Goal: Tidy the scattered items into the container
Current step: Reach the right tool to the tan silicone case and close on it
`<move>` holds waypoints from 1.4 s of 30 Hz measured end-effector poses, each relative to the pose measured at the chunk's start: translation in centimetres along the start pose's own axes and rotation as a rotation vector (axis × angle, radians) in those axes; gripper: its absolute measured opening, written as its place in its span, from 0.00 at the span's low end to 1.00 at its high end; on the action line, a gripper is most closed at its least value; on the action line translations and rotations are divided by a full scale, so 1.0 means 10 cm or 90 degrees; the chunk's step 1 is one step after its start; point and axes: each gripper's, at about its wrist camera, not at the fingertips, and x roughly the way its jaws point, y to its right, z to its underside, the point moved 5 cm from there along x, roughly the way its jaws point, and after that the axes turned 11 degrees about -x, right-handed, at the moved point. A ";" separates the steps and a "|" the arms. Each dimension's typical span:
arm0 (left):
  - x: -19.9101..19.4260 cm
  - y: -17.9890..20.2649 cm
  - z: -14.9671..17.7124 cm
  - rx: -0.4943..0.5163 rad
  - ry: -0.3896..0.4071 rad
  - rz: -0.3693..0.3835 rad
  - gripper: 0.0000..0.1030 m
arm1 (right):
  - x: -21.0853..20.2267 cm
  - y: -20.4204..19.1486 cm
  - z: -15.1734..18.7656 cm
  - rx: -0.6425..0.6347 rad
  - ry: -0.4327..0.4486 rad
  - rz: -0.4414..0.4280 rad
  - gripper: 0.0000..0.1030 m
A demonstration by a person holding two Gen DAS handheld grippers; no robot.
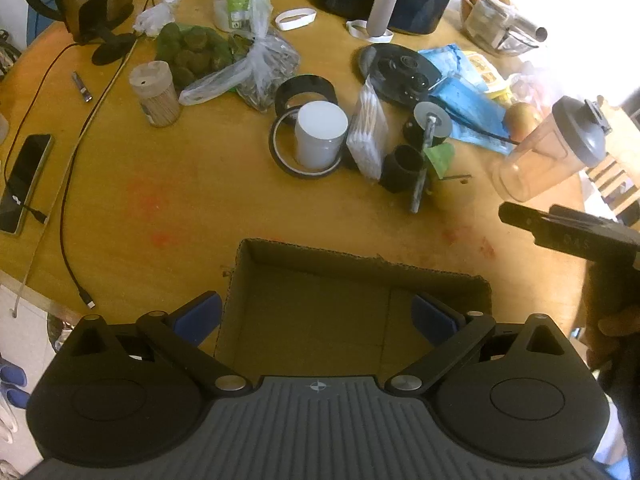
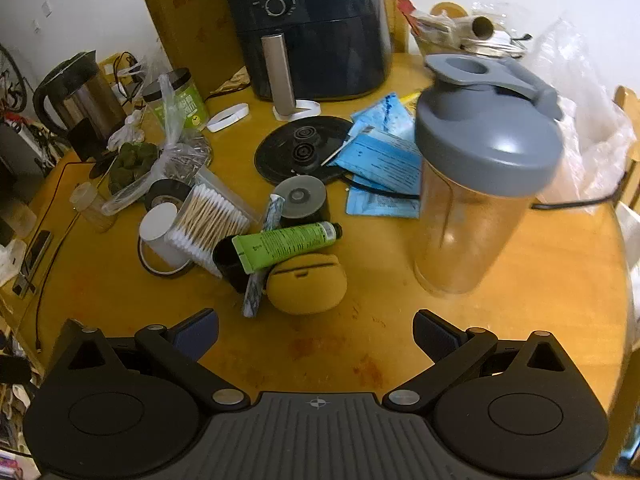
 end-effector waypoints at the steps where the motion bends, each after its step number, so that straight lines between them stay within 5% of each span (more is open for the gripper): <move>1: 0.01 0.00 -0.01 0.001 -0.001 0.001 1.00 | 0.03 0.00 -0.01 -0.004 -0.001 0.005 1.00; 28: 0.15 -0.58 -0.13 -0.038 -0.037 -0.019 1.00 | 1.02 -0.06 -0.06 -0.056 -0.061 0.070 0.95; 42: 0.16 -0.80 -0.15 -0.074 -0.042 -0.029 1.00 | 1.19 -0.11 -0.12 -0.049 -0.073 0.080 0.95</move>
